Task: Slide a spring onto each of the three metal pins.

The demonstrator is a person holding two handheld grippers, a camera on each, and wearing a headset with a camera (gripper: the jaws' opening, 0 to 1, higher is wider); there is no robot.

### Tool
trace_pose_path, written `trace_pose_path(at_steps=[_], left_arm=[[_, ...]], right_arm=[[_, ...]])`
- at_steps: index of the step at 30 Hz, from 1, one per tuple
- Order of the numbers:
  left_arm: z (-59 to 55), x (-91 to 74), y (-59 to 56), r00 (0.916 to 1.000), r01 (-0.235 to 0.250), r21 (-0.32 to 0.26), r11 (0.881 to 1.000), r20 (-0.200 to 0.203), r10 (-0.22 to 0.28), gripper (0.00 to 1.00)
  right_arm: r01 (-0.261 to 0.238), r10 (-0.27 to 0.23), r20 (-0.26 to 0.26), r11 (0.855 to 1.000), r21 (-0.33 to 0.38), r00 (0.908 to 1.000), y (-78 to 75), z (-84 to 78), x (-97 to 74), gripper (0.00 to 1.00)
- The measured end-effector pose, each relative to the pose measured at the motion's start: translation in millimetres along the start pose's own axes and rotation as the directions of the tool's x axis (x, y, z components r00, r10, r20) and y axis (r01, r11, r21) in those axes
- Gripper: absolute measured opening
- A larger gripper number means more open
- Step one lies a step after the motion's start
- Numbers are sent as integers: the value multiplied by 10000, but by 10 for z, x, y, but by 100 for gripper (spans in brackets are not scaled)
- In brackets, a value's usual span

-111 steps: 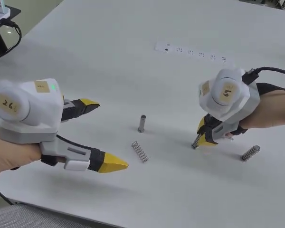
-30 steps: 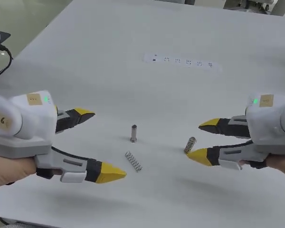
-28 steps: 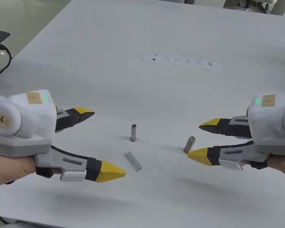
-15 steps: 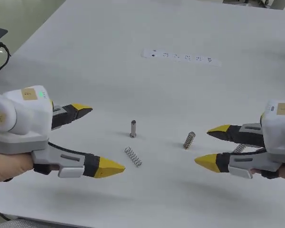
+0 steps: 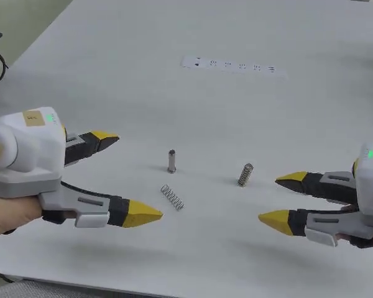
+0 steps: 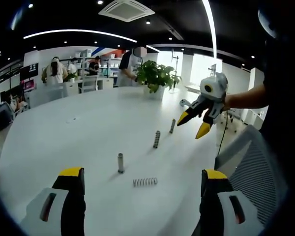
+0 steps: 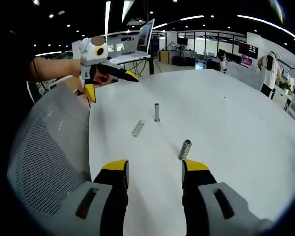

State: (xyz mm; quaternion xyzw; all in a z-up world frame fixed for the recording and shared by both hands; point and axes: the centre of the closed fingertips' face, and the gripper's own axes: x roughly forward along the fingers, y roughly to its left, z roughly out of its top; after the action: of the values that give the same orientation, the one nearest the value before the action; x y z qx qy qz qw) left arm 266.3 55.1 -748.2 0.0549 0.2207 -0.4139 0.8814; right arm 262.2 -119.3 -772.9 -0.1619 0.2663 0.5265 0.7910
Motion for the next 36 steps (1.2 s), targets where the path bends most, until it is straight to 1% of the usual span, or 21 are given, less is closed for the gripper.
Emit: trace_pose_path(at_steps=[3, 9, 12, 16, 24, 28, 32, 36], left_arm=[[-12, -11, 1, 10000, -16, -31, 10000, -27, 16, 95], [-21, -31, 4, 10000, -24, -53, 10000, -4, 24, 95], [-24, -49, 20, 10000, -46, -40, 10000, 14, 46, 95], [-23, -65, 33, 10000, -64, -31, 10000, 31, 64, 95], [-34, -81, 38, 10000, -61, -78, 10000, 65, 62, 95], [-44, -95, 55, 9999, -97, -63, 9999, 43, 97, 96], [-31, -117, 74, 9999, -134, -80, 9999, 101, 135, 96], [-36, -138, 90, 9998, -177, -89, 9998, 98, 178, 95]], right_arm=[[25, -25, 108, 10000, 27, 9999, 9, 36, -1, 42], [-106, 107, 56, 9999, -130, 9999, 43, 98, 46, 41], [-264, 265, 71, 9995, -160, 9996, 82, 155, 86, 42], [-473, 473, -29, 9983, -328, 9989, 130, 209, 147, 40], [-876, 870, -111, 9938, -691, 9961, 193, 349, 296, 40], [-1115, 1100, -199, 9886, -1012, 9937, 236, 456, 399, 40], [-1394, 1376, -231, 9825, -1237, 9902, 305, 566, 518, 40], [-1587, 1557, -316, 9766, -1454, 9873, 350, 629, 621, 39]])
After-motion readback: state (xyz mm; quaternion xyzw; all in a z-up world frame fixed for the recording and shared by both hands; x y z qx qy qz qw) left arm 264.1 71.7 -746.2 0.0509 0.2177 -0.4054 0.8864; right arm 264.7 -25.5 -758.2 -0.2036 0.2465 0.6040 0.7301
